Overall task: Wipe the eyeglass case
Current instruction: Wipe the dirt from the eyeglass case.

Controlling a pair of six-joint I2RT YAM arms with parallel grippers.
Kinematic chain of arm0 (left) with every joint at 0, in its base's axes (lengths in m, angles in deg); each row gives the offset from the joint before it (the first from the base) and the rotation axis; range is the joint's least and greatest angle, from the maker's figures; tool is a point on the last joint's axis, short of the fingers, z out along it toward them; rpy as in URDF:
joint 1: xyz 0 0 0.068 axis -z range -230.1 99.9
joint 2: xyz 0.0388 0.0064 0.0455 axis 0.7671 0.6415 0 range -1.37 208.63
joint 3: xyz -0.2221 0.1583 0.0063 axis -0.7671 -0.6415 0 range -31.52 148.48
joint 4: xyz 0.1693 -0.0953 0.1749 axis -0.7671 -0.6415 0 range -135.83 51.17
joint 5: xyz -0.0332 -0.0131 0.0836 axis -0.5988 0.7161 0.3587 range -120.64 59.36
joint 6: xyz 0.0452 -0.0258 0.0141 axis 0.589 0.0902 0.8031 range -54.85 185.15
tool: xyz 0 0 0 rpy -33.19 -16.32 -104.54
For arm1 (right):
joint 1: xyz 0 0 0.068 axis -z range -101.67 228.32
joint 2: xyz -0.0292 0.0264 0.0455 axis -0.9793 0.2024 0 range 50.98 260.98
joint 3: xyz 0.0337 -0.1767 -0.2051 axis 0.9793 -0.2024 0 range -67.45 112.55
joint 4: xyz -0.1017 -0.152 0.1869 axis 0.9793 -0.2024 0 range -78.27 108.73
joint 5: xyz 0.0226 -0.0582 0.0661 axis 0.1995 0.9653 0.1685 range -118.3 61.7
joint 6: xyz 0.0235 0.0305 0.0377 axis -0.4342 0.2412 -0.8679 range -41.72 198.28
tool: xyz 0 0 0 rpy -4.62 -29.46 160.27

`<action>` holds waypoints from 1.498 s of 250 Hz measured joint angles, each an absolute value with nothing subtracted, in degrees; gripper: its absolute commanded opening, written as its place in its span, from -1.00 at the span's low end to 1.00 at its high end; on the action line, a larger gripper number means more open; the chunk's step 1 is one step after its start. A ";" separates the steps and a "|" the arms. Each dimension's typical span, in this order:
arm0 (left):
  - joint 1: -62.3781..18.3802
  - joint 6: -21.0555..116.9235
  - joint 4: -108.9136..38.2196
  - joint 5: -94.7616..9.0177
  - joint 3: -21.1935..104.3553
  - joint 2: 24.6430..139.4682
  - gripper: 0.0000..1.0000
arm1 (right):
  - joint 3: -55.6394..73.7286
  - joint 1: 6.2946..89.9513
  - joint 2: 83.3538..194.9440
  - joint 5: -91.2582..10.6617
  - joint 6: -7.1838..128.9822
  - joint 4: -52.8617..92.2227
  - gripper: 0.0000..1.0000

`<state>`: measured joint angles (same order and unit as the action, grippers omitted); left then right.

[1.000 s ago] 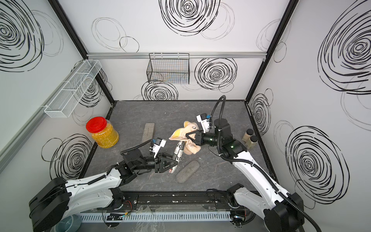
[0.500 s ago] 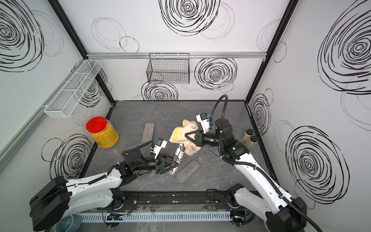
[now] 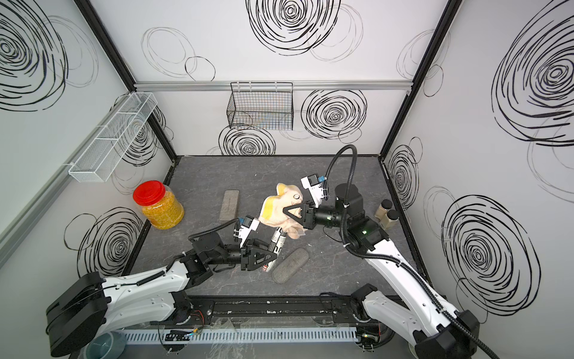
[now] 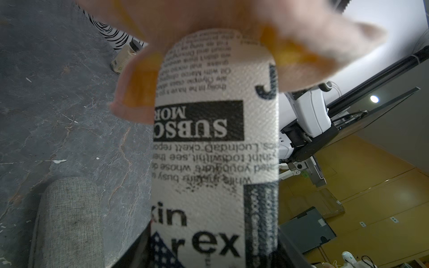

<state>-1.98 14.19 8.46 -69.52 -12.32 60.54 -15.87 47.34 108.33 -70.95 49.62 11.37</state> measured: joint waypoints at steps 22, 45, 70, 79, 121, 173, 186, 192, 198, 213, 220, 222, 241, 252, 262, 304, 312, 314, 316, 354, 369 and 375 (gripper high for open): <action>-1.87 14.19 7.58 -69.36 -12.32 60.54 0.10 | -14.93 47.23 111.41 -68.07 50.56 8.12 -1.00; -1.76 14.26 7.56 -69.27 -12.32 60.41 0.10 | -14.72 47.26 112.28 -65.99 51.50 5.47 -1.00; -1.72 14.54 7.56 -69.14 -12.32 60.21 0.10 | -14.72 47.26 110.95 -66.23 51.85 5.23 -1.00; -1.72 14.63 7.56 -69.12 -12.32 60.10 0.10 | -14.72 47.32 110.01 -66.93 51.78 5.54 -1.00; -1.72 14.87 7.61 -69.08 -12.30 59.99 0.10 | -14.72 47.23 107.12 -73.12 51.30 8.97 -0.98; -1.72 14.74 6.60 -69.08 -12.30 60.06 0.10 | -14.28 45.92 109.29 -71.70 52.98 7.11 -1.00; -1.72 14.74 6.05 -69.08 -12.30 60.06 0.10 | -13.58 45.83 110.66 -69.07 53.88 5.17 -1.00; -1.72 14.76 5.94 -69.08 -12.30 60.06 0.10 | -13.34 45.81 111.21 -68.13 54.19 4.53 -1.00; -1.72 14.76 5.94 -69.08 -12.30 60.06 0.10 | -13.05 45.75 111.87 -67.11 54.45 3.66 -1.00; -1.72 14.78 6.01 -69.10 -12.28 60.06 0.10 | -12.81 45.42 113.11 -64.70 55.19 1.89 -1.00; -1.72 14.78 5.99 -69.10 -12.23 60.06 0.10 | -12.79 45.18 113.46 -63.46 55.54 1.01 -1.00; -1.72 14.81 5.99 -69.10 -12.23 60.06 0.10 | -12.79 45.09 113.53 -63.15 55.59 0.77 -1.00; -1.72 14.83 5.97 -69.12 -12.06 60.08 0.10 | -12.77 44.63 113.38 -61.07 56.33 -0.87 -1.00; -1.72 14.85 5.92 -69.12 -11.89 60.10 0.10 | -12.71 44.63 112.89 -60.70 56.63 -1.02 -1.00; -1.72 14.87 5.94 -69.12 -11.60 60.12 0.10 | -12.68 44.65 112.19 -60.90 56.74 -0.87 -1.00; -1.61 15.03 6.25 -69.17 -10.70 60.21 0.10 | -12.71 45.81 107.17 -65.20 56.18 2.92 -1.00; -1.61 15.05 6.25 -69.14 -10.62 60.21 0.10 | -12.71 45.92 106.47 -66.36 56.04 3.99 -1.00; -1.61 15.03 6.25 -69.17 -10.60 60.21 0.09 | -12.71 45.94 106.34 -66.65 56.04 4.18 -1.00; -1.61 15.05 6.25 -69.14 -10.57 60.21 0.09 | -12.71 45.94 106.23 -66.91 56.00 4.42 -1.00; -1.61 15.05 6.01 -69.17 -10.40 60.23 0.10 | -12.68 45.70 107.41 -68.94 56.11 5.89 -1.00; -1.61 15.05 5.51 -69.14 -10.40 60.23 0.10 | -12.60 45.40 109.03 -67.19 56.63 5.08 -1.00; -1.61 15.05 5.31 -69.14 -10.40 60.23 0.10 | -12.53 45.29 109.70 -66.36 56.79 4.60 -1.00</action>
